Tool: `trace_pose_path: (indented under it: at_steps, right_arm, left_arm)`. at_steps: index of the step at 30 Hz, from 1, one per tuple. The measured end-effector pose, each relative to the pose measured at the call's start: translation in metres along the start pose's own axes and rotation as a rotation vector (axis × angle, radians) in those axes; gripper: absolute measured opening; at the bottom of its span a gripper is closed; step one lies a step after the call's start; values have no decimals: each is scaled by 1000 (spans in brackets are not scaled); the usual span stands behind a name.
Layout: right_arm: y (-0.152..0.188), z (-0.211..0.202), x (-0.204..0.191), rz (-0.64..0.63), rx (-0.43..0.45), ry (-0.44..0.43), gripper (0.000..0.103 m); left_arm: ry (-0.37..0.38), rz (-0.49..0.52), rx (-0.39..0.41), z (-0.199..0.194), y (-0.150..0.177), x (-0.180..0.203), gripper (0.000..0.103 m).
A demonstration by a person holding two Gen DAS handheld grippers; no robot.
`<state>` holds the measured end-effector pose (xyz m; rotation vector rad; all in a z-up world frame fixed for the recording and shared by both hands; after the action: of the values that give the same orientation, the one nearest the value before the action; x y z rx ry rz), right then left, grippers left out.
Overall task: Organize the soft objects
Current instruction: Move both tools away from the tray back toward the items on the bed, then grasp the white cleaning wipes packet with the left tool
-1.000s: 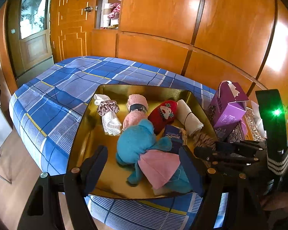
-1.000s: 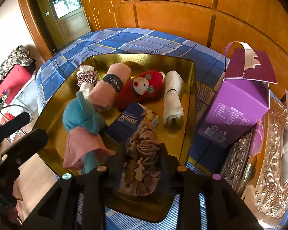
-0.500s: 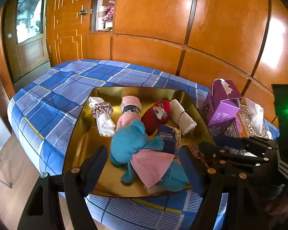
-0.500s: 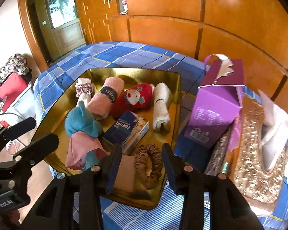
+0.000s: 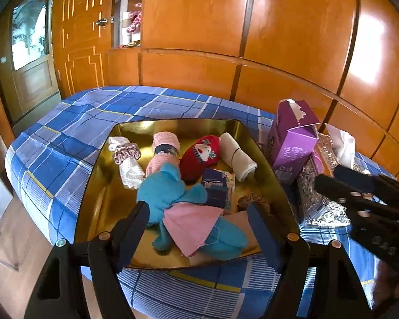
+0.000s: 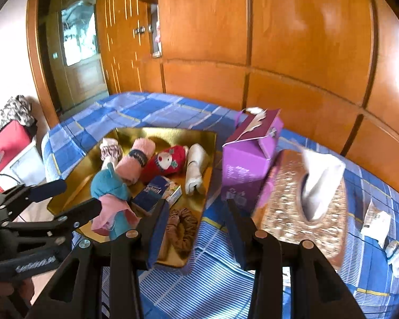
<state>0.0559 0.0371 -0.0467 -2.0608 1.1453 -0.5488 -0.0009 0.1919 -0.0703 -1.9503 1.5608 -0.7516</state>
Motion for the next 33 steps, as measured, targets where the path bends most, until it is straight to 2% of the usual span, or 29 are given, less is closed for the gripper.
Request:
trace_pose_path:
  at_steps: [4,7,11,15,18,20,24,26,30,32,33]
  right_arm:
    - [8,-27,25,55,53,8,43]
    - [21,-47,59,120,70,63,43]
    - [48,-66,110,215,40,156,43]
    - [91,-78,169,356,-34,279,43]
    - [133,-88,213,509,-102,365,43]
    - [155,-96,234,598,-121,391,43]
    - [189,-111,264,738,-136,426,43]
    - [194,-119,271,758,-126,431,43]
    - [197,-128,282,782,-101,431,43]
    - [199,-131,285,786,-95,435,43]
    - [198,-130,286,786,-97,436,43]
  left_arm:
    - [21,33,16,-7,-4,10,77]
    - [52,65,47,-19,-10,22,77]
    - [126,129,89,-36,-24,49,77]
    - [225,235,108,-48,-38,95,77]
    - [293,328,102,-52,-44,137,77]
    - [362,399,91,-53,-47,176,78]
    - [437,550,53,-46,-51,253,90]
    - [447,666,25,-33,-51,299,95]
    - [426,868,-93,5,-45,380,96]
    - [387,930,-133,29,-40,414,96]
    - [366,997,-161,46,-33,434,96]
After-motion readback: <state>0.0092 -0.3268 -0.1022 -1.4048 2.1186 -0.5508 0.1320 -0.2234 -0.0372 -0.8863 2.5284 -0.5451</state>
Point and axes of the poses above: each gripper's, at about its wrist camera, not at the fingertips, and z roughly the way its jaws point, x to its right, y to its underside, the point moved 3 cm from there along z, roughly the way its jaws point, and after that the axes turned 1 degree about z, right-handed, at the moved point
